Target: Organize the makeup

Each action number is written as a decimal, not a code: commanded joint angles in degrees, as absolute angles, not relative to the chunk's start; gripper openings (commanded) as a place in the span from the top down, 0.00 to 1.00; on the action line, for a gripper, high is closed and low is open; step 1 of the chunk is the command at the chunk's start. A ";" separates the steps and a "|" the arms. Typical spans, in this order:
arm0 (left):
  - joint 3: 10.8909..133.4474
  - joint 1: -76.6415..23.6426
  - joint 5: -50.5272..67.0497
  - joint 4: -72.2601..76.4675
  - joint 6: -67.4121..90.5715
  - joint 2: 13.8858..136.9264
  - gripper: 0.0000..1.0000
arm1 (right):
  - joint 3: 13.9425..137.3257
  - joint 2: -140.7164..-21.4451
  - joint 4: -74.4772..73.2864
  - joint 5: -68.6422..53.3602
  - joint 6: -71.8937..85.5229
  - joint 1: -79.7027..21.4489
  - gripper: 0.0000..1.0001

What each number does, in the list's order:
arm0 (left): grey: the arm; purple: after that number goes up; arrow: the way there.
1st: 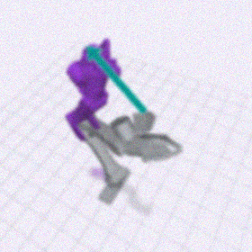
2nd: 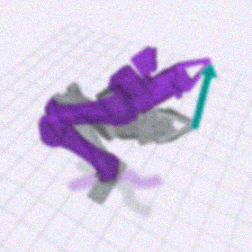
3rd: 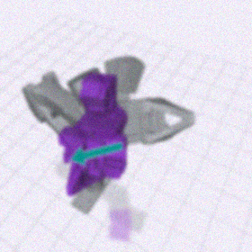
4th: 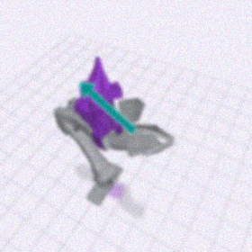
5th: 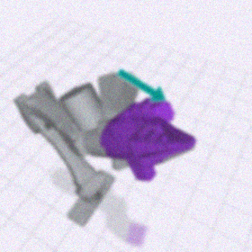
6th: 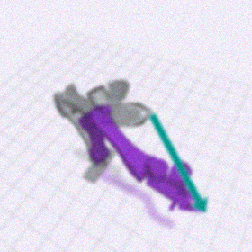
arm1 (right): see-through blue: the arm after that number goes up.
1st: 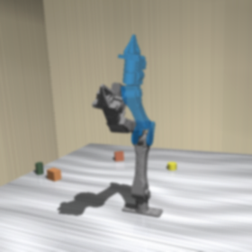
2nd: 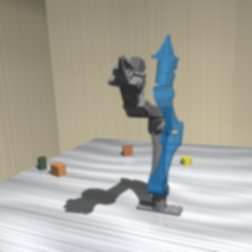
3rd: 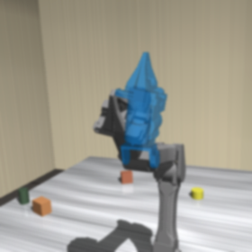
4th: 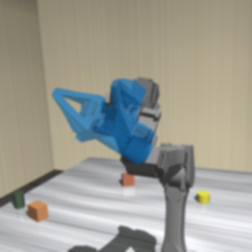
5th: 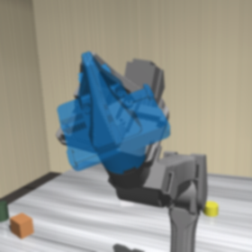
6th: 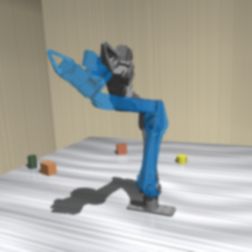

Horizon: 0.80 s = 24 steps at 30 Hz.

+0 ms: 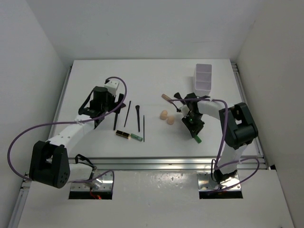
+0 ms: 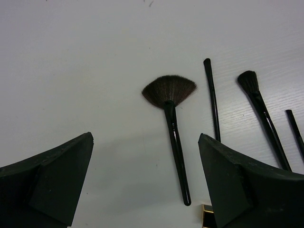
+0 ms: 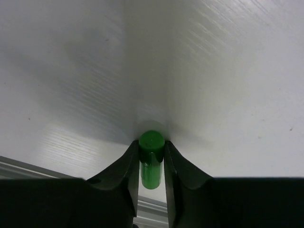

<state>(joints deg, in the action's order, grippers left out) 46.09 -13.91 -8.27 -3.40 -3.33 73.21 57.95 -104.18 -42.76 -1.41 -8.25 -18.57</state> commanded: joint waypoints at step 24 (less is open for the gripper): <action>46.76 -12.92 -10.72 -0.09 -1.93 76.28 0.01 | 55.89 -97.36 42.71 -4.75 8.44 -1.58 1.00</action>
